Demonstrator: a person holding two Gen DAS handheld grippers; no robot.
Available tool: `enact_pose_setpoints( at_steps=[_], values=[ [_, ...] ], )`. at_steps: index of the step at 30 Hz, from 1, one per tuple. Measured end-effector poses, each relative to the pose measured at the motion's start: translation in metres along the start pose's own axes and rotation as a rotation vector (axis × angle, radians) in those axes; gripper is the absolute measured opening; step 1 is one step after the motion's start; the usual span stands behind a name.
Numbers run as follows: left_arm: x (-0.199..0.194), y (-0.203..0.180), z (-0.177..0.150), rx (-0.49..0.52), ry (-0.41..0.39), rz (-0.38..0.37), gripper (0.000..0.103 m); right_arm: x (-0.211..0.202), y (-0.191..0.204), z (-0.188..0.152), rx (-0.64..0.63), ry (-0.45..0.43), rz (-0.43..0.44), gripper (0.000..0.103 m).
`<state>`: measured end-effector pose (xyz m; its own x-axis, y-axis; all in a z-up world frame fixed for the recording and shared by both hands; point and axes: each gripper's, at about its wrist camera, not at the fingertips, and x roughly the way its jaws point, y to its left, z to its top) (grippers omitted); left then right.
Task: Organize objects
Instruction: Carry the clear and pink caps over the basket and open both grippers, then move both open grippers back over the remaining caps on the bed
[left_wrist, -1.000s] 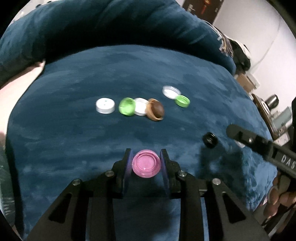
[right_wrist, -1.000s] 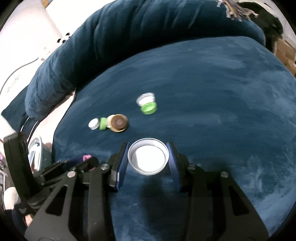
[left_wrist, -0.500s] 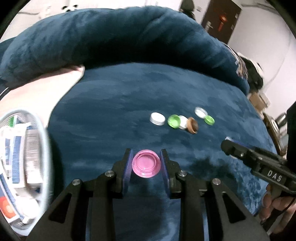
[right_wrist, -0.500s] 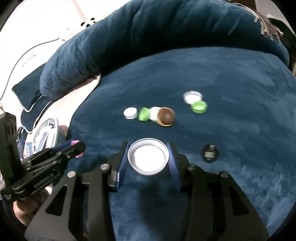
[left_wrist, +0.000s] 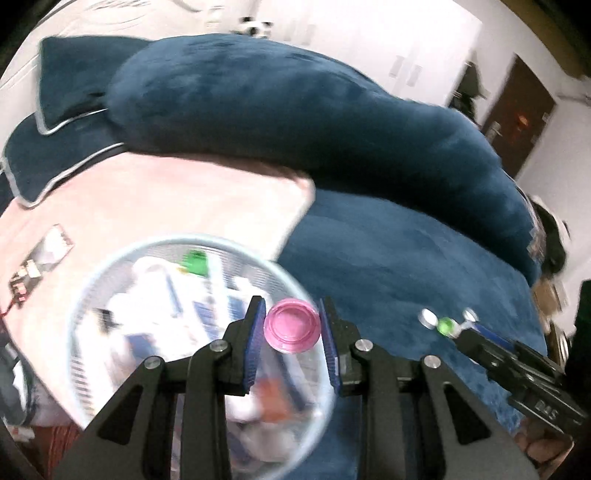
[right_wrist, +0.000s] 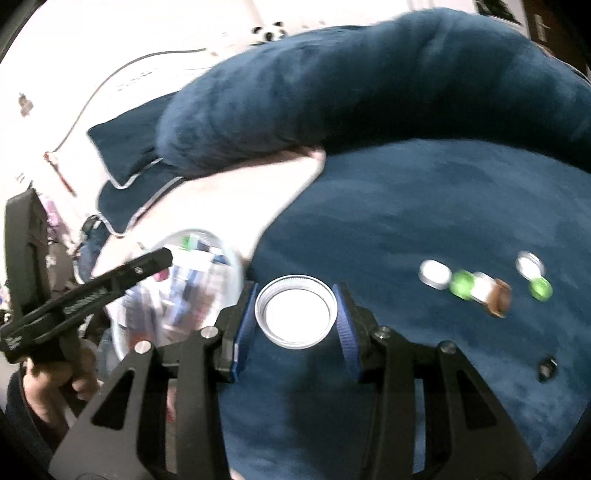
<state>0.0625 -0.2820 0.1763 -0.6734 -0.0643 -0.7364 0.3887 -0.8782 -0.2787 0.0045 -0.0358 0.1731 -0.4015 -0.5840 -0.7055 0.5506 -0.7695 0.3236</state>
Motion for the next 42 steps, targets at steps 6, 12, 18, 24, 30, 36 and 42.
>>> enact_pose_setpoints(
  at_steps=[6,12,18,24,30,36,42],
  values=[
    [0.0,0.073,0.022,-0.165,-0.016,0.043,0.03,0.034,0.069,0.025,-0.084,0.016,0.092,0.042],
    [0.012,0.123,0.018,-0.306,0.002,0.068,0.03,0.063,0.115,0.037,-0.107,0.048,0.157,0.042],
    [0.015,0.133,0.015,-0.3,0.01,0.112,0.039,0.082,0.132,0.045,-0.107,0.055,0.197,0.043],
    [0.007,0.142,0.012,-0.313,-0.014,0.203,0.101,0.091,0.131,0.043,-0.057,0.078,0.286,0.078],
    [0.005,0.136,0.011,-0.293,-0.01,0.257,0.102,0.086,0.115,0.043,-0.058,0.073,0.176,0.103],
    [0.007,0.121,0.011,-0.244,-0.003,0.271,0.102,0.077,0.093,0.044,-0.044,0.064,0.107,0.103],
    [0.007,0.108,0.011,-0.235,0.007,0.267,0.102,0.066,0.075,0.045,-0.05,0.056,0.067,0.103]
  ],
)
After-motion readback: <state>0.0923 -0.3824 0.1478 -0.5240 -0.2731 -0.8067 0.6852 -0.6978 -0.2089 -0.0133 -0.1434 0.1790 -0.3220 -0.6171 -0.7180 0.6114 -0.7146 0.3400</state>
